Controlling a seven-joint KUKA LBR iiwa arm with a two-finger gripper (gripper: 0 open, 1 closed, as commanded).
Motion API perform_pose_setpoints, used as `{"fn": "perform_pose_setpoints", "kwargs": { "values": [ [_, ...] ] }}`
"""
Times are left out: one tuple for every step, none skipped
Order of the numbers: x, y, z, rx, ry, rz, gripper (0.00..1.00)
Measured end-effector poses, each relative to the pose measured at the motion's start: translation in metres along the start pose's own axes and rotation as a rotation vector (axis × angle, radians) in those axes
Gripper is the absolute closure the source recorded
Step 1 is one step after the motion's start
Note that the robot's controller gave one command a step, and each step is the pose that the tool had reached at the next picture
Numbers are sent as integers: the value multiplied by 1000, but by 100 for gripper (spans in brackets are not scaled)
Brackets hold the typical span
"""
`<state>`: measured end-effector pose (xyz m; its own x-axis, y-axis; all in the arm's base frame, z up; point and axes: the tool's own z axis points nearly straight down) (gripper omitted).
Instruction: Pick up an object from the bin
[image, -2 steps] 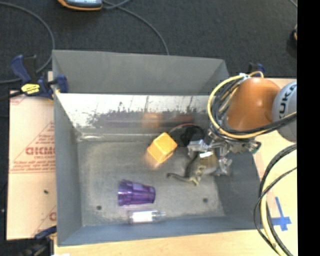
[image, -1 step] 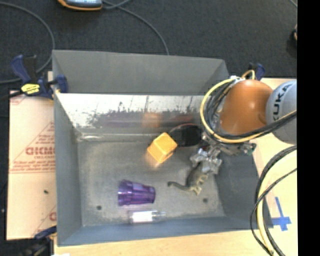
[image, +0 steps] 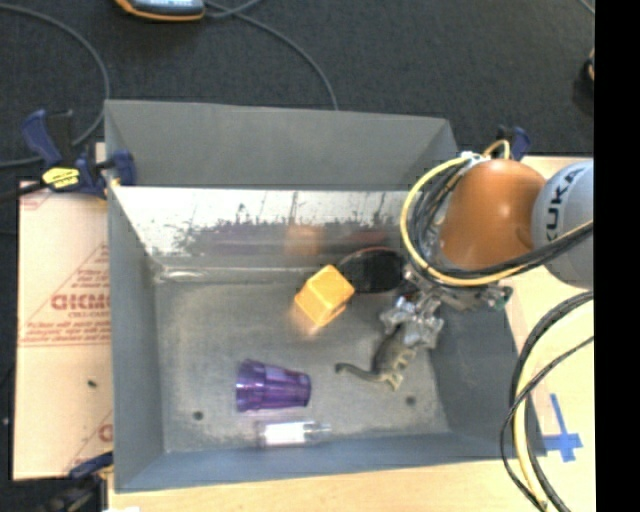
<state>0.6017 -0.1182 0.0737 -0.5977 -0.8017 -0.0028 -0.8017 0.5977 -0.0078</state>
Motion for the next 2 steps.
{"fn": "perform_pose_setpoints", "kwargs": {
  "values": [
    [0,0,-3,1,-1,1,100],
    [0,0,-10,1,-1,2,100]
  ]
}}
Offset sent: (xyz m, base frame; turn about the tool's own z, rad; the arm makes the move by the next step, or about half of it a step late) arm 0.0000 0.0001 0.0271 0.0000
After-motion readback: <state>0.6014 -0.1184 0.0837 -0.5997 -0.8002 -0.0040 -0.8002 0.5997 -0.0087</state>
